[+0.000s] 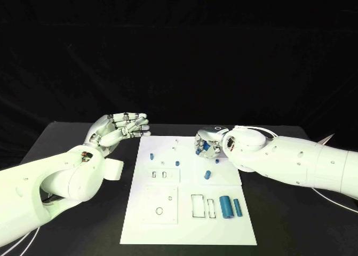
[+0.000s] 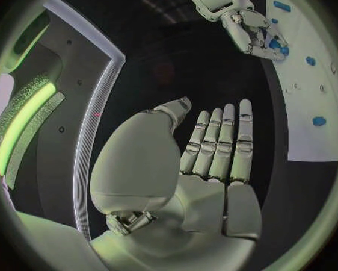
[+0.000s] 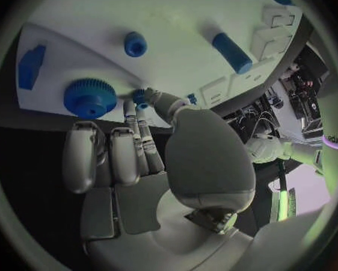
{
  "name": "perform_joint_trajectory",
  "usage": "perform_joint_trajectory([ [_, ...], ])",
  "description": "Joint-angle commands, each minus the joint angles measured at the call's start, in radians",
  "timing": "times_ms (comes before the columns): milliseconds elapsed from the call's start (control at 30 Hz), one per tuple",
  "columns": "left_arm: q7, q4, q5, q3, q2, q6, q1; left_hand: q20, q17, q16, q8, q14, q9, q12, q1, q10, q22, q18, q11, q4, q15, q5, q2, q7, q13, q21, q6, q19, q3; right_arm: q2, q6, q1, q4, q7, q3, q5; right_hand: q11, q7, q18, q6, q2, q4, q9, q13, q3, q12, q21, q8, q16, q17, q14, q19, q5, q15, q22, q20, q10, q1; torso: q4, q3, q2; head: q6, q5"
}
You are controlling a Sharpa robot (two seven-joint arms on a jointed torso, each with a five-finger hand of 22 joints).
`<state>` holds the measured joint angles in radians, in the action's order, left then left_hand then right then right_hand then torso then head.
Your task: Assemble the parts on the task board
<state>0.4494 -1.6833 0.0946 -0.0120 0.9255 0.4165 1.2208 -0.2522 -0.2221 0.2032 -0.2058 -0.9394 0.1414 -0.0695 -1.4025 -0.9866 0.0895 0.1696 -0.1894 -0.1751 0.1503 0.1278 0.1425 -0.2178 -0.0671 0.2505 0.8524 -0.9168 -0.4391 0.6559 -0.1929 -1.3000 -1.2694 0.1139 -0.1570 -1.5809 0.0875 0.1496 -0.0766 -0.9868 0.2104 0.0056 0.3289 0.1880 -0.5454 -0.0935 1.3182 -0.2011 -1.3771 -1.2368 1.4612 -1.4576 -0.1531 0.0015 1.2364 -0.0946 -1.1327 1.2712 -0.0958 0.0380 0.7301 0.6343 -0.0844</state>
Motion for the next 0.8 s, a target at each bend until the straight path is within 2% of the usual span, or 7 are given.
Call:
perform_joint_trajectory([
  [33,0.004,-0.003,0.004,0.001,-0.001,-0.020,0.002,-0.001,-0.002,-0.003,0.004,0.007,0.000,0.004,0.001,-0.001,0.001,0.014,-0.003,0.001,0.003,-0.003,0.008,-0.021,0.001,0.004,-0.002,-0.009,-0.003,-0.002,0.021,0.001,0.000,0.004,0.000,-0.014,0.000,-0.001,0.011,-0.006,-0.005,0.001,0.002,0.001,-0.009,-0.002,0.003,-0.004,-0.004,0.001,0.050,-0.020,-0.006,-0.001,0.002,-0.002,-0.005,-0.003,-0.0027,0.0003,0.002,0.003,-0.001],
  [200,0.003,-0.003,0.004,0.001,0.000,-0.021,0.002,0.000,-0.002,-0.004,0.004,0.007,0.000,0.004,0.000,-0.001,0.002,0.015,-0.003,0.001,0.003,-0.003,0.008,-0.022,0.001,0.005,-0.002,-0.010,-0.003,-0.001,0.011,0.002,-0.002,0.004,0.000,-0.013,-0.002,-0.002,0.014,-0.015,-0.007,0.006,0.008,0.001,-0.015,-0.004,0.019,-0.009,-0.006,0.001,0.050,-0.022,-0.006,-0.002,0.021,-0.001,-0.015,-0.006,-0.0025,0.0006,0.005,0.003,0.000],
  [400,0.002,-0.001,0.003,0.001,0.000,-0.022,0.002,0.000,-0.003,-0.004,0.005,0.008,0.000,0.004,0.000,-0.001,0.002,0.015,-0.003,0.002,0.003,-0.003,0.008,-0.022,0.001,0.006,-0.002,-0.012,-0.004,-0.001,-0.013,0.002,-0.003,0.005,0.000,-0.011,-0.008,-0.009,0.019,-0.033,-0.021,0.015,0.021,0.004,-0.027,-0.010,0.044,-0.022,-0.009,0.004,0.050,-0.028,-0.009,-0.007,0.053,0.001,-0.039,-0.007,-0.0015,0.0001,0.007,0.002,0.001],
  [500,0.001,-0.001,0.003,0.001,0.000,-0.022,0.002,0.000,-0.003,-0.005,0.005,0.008,0.000,0.004,-0.001,-0.001,0.002,0.015,-0.003,0.003,0.003,-0.003,0.007,-0.022,0.001,0.006,-0.002,-0.014,-0.005,0.000,-0.040,0.002,-0.005,0.007,0.000,-0.009,-0.017,-0.018,0.023,-0.054,-0.043,0.019,0.036,0.007,-0.038,-0.015,0.061,-0.038,-0.008,0.010,0.049,-0.032,-0.014,-0.013,0.075,0.005,-0.060,-0.002,-0.0013,0.0002,0.007,0.003,0.000],
  [600,-0.001,0.000,0.003,0.001,0.000,-0.022,0.002,0.001,-0.003,-0.005,0.005,0.008,0.000,0.004,-0.002,-0.001,0.002,0.015,-0.003,0.004,0.002,-0.003,0.007,-0.022,0.001,0.007,-0.002,-0.015,-0.005,0.003,-0.075,0.002,-0.013,0.011,0.000,-0.008,-0.026,-0.028,0.026,-0.069,-0.061,0.015,0.055,0.011,-0.052,-0.019,0.078,-0.056,-0.009,0.013,0.049,-0.036,0.006,-0.020,0.097,0.011,-0.081,0.009,-0.0017,0.0006,0.007,0.001,0.000],
  [800,-0.004,0.004,0.003,0.001,0.001,-0.022,0.002,0.001,-0.005,-0.006,0.006,0.008,-0.001,0.005,-0.004,0.001,0.003,0.014,-0.003,0.007,0.002,-0.003,0.007,-0.023,0.001,0.009,-0.004,-0.018,-0.007,0.014,-0.125,0.000,-0.041,0.032,0.003,-0.007,-0.033,-0.035,0.027,-0.078,-0.066,0.010,0.075,0.016,-0.058,-0.020,0.082,-0.072,-0.011,0.014,0.049,-0.035,0.001,-0.026,0.103,0.017,-0.099,0.011,-0.0017,0.0019,0.007,-0.005,0.000],
])
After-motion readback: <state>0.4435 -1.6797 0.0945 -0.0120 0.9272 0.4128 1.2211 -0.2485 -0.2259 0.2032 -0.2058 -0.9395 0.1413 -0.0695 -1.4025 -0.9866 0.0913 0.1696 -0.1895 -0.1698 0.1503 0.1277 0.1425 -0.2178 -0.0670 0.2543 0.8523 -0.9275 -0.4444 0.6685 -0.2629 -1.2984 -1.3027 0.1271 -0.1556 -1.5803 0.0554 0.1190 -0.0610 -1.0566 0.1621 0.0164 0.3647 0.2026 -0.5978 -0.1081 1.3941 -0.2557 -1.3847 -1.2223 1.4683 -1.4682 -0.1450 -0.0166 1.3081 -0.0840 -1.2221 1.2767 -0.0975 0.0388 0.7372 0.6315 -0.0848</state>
